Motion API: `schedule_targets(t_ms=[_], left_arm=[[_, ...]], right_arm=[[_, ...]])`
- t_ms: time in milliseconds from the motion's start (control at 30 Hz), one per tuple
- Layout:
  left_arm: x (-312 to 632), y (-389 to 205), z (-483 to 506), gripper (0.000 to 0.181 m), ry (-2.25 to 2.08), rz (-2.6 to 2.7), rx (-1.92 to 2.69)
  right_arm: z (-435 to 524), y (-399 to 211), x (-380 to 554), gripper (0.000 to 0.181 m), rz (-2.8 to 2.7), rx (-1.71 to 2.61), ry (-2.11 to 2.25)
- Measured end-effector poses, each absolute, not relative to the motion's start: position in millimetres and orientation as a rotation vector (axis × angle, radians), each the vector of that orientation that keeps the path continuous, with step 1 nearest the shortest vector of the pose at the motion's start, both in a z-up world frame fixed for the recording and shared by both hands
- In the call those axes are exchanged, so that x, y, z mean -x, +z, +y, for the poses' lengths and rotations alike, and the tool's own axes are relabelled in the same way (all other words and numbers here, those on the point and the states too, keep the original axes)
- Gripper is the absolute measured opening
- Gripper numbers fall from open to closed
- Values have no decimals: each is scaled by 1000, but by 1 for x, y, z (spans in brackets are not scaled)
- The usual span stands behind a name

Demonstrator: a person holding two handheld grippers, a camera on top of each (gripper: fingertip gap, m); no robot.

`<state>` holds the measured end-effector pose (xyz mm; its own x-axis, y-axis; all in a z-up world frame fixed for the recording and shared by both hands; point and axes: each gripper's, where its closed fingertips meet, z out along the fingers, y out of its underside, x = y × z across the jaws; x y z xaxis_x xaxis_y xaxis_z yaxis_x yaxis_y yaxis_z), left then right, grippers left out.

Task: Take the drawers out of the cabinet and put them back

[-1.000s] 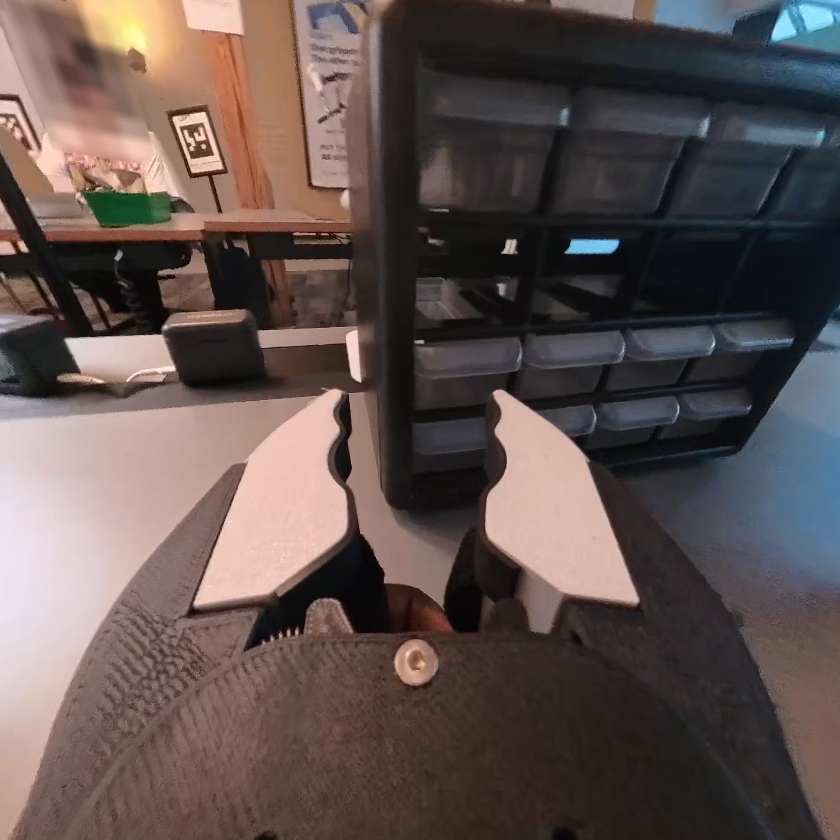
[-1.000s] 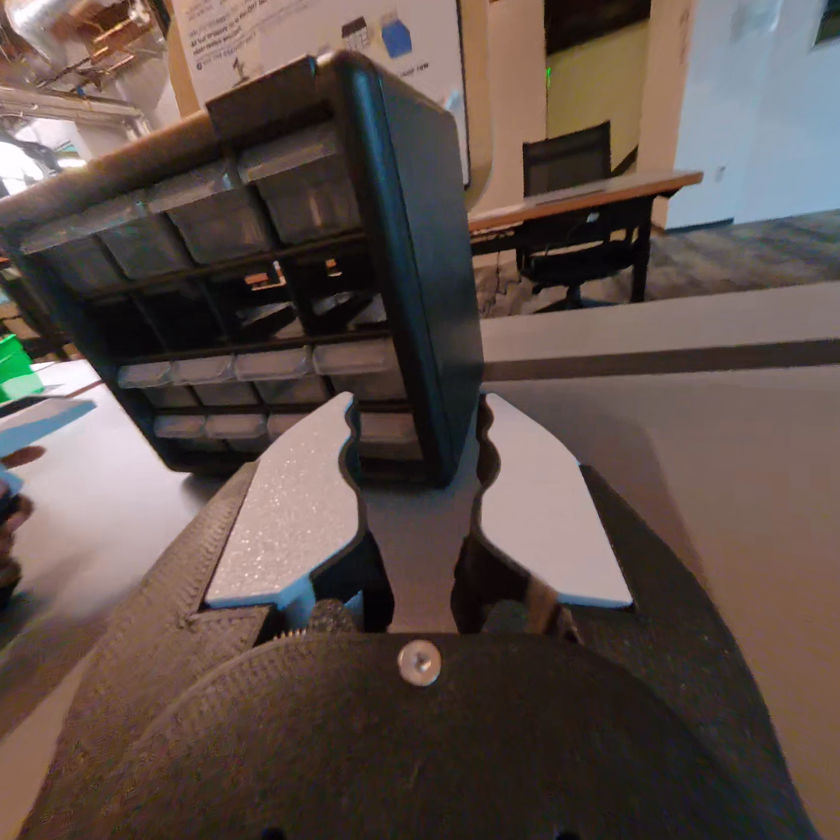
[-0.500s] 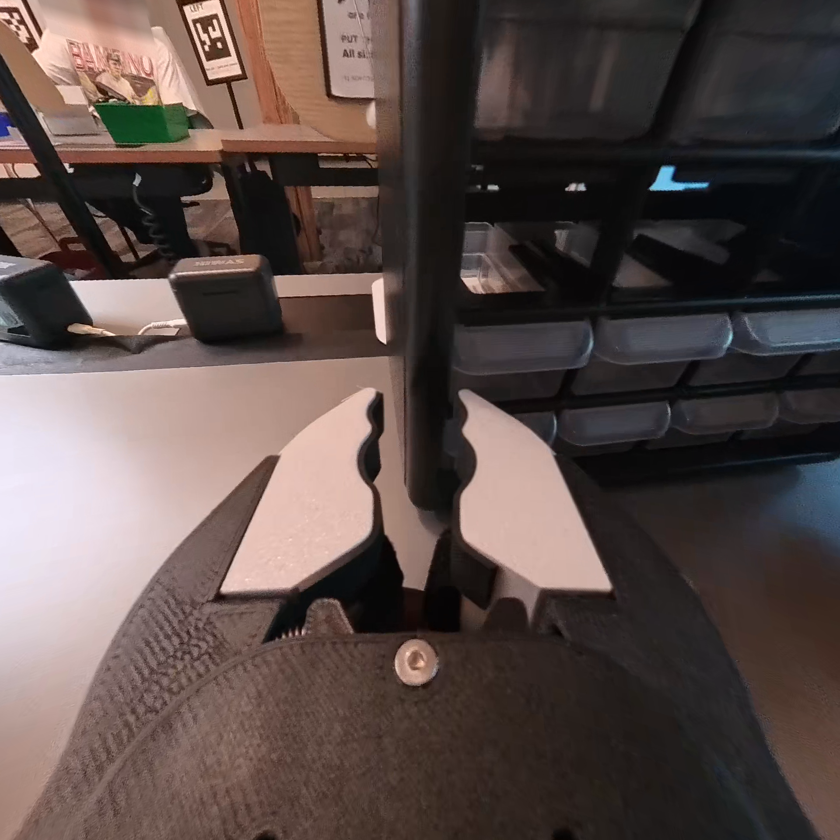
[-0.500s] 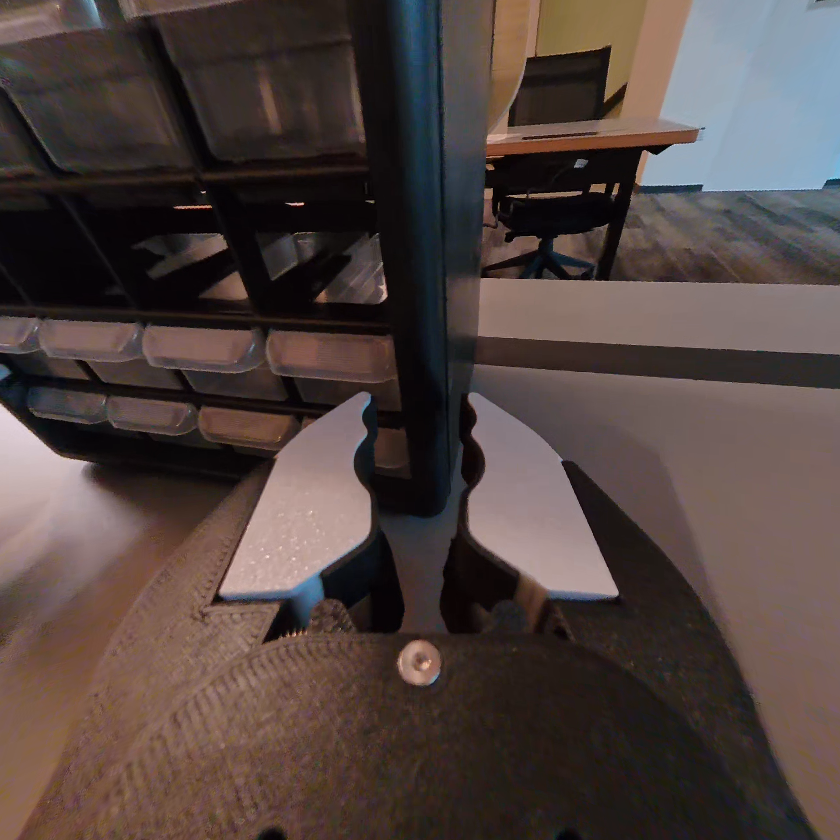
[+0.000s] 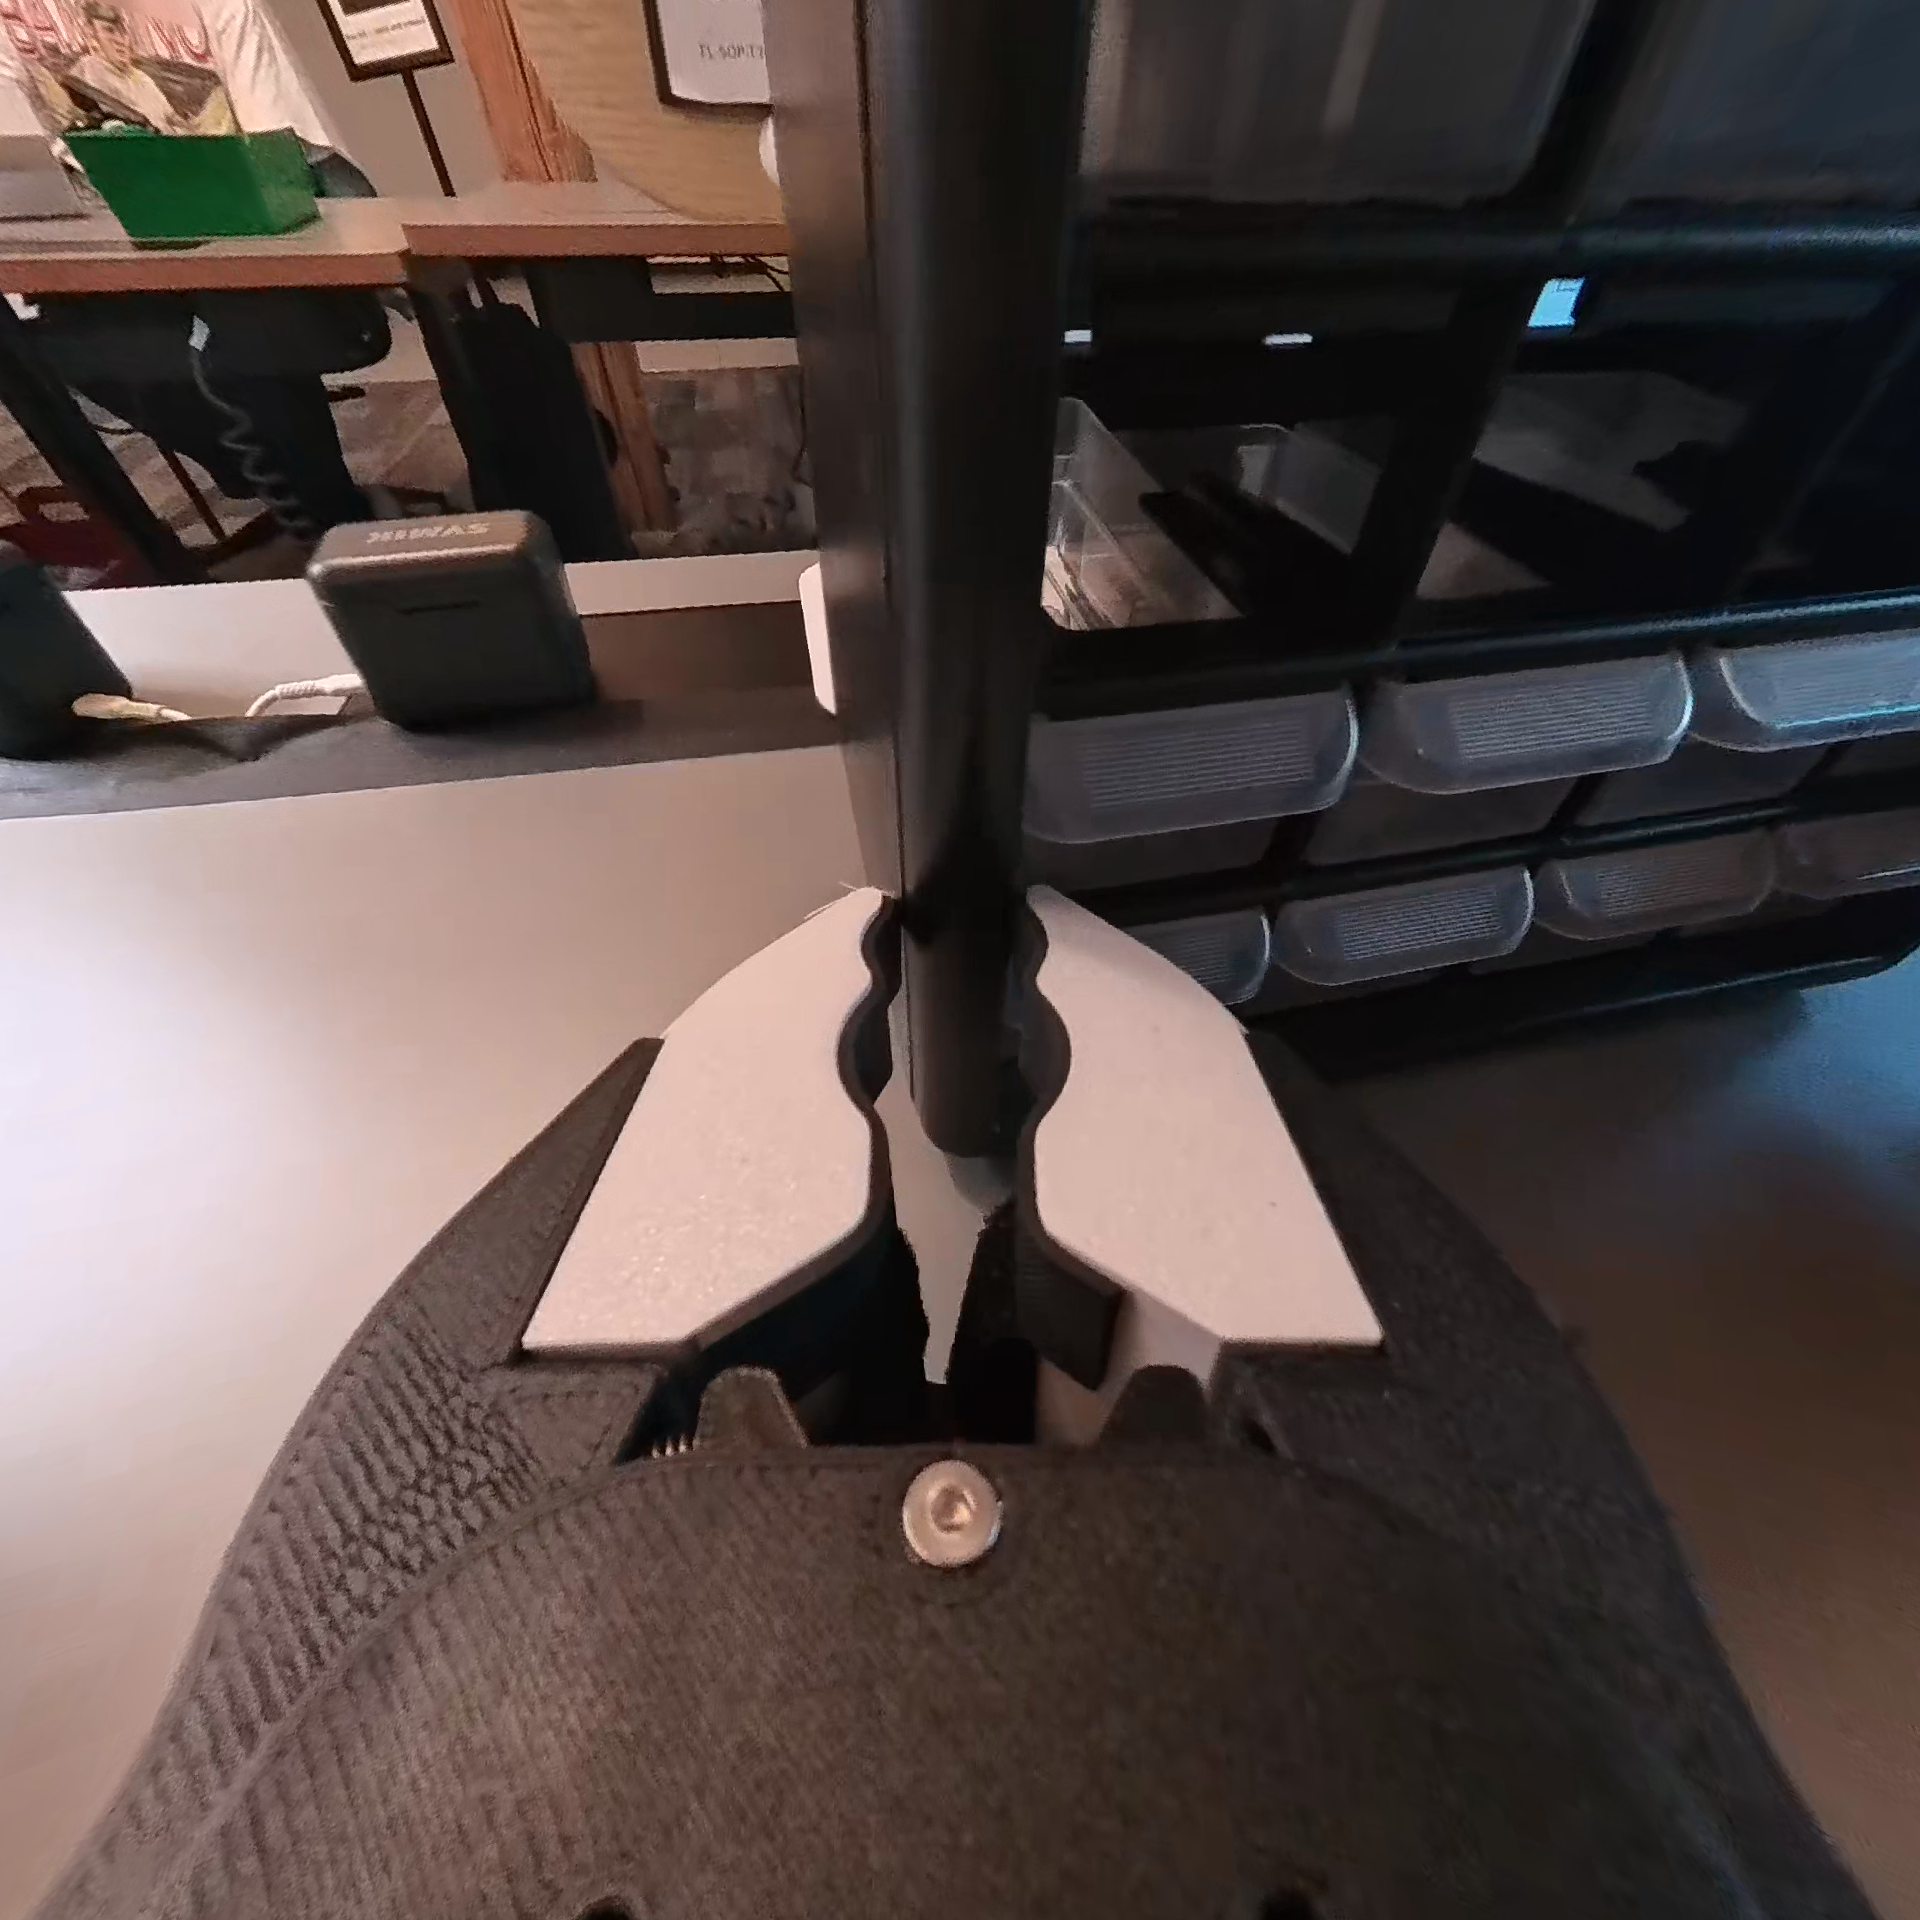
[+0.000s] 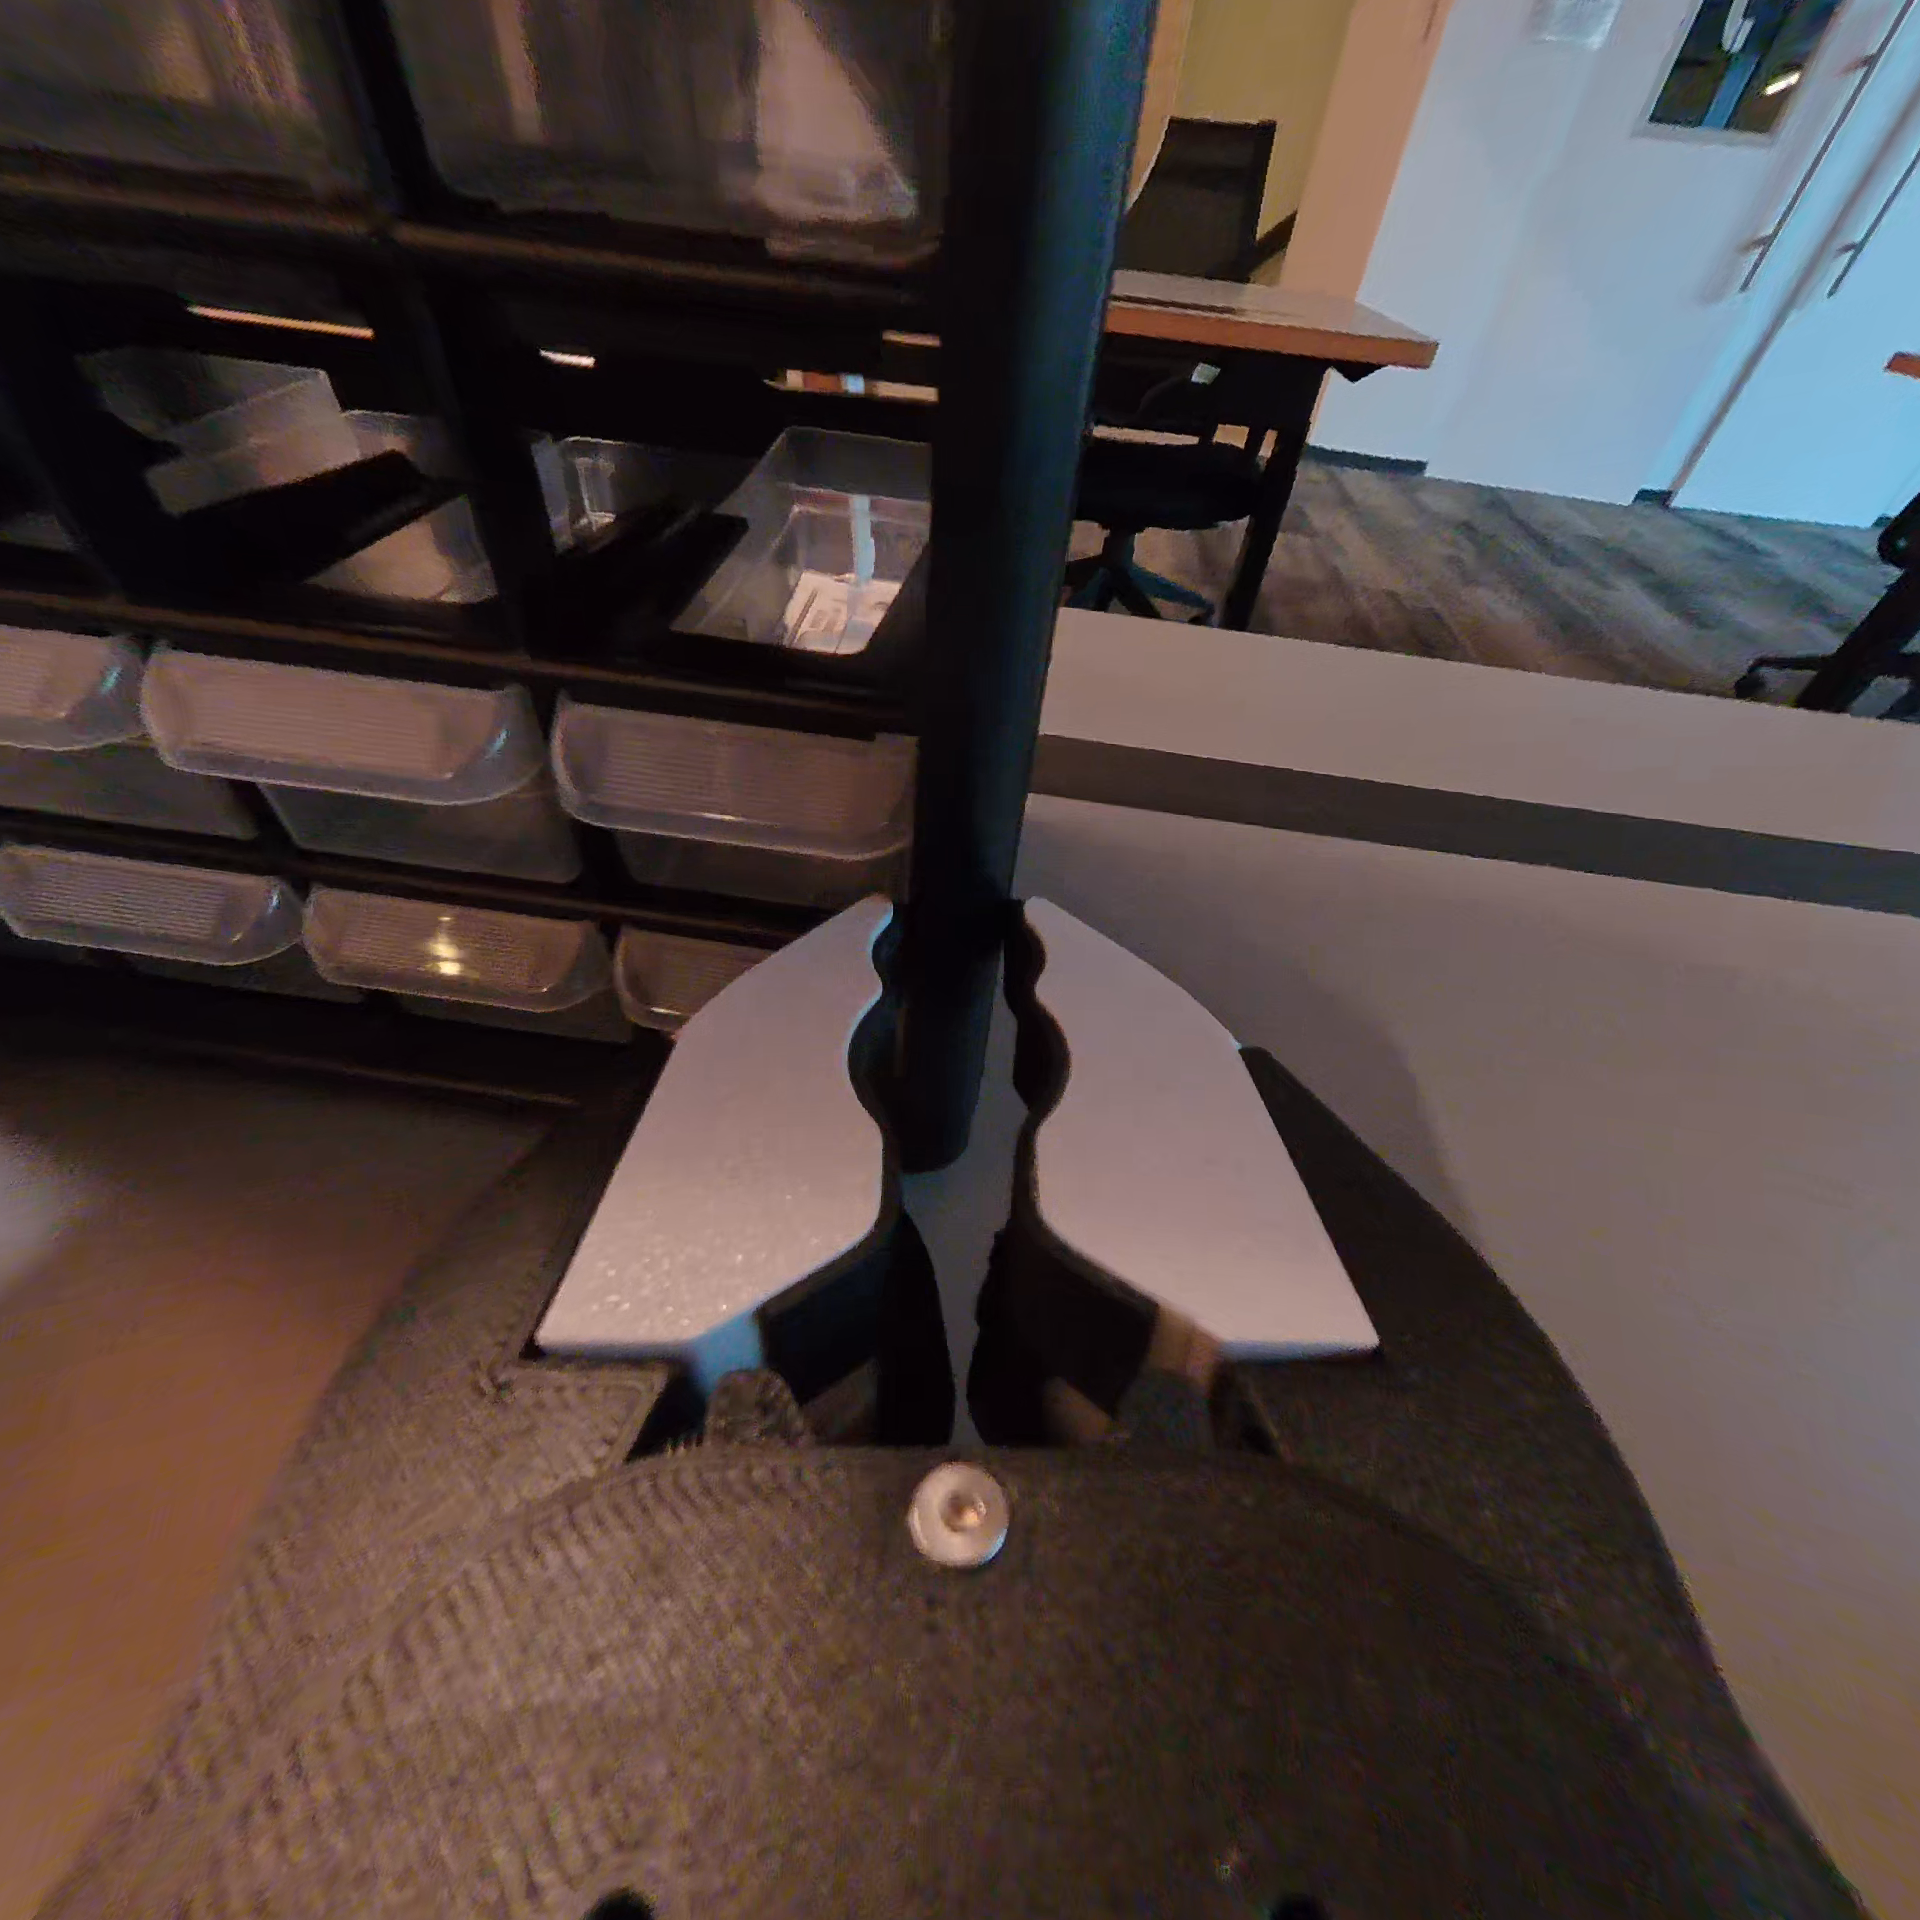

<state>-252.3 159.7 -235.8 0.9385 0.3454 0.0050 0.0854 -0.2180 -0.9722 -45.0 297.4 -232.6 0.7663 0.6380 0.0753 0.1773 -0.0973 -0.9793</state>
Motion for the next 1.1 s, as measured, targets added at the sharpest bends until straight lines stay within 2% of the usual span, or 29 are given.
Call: schedule_targets(t_ms=[667,933,1033,1067,1100], left_arm=[[154,-236,26,22,160,-135,1811],[150,-235,22,21,143,-109,1806],[147,-232,23,26,125,-96,1778],[146,-226,22,31,131,-80,1738],[148,-217,20,36,169,-70,1688]], right_arm=[[161,-233,-54,17,-557,1694,387],[141,-233,-67,17,-597,1670,340],[141,-232,-67,18,-593,1671,368],[141,-231,-68,23,-586,1661,376],[141,-228,-68,37,-574,1641,383]])
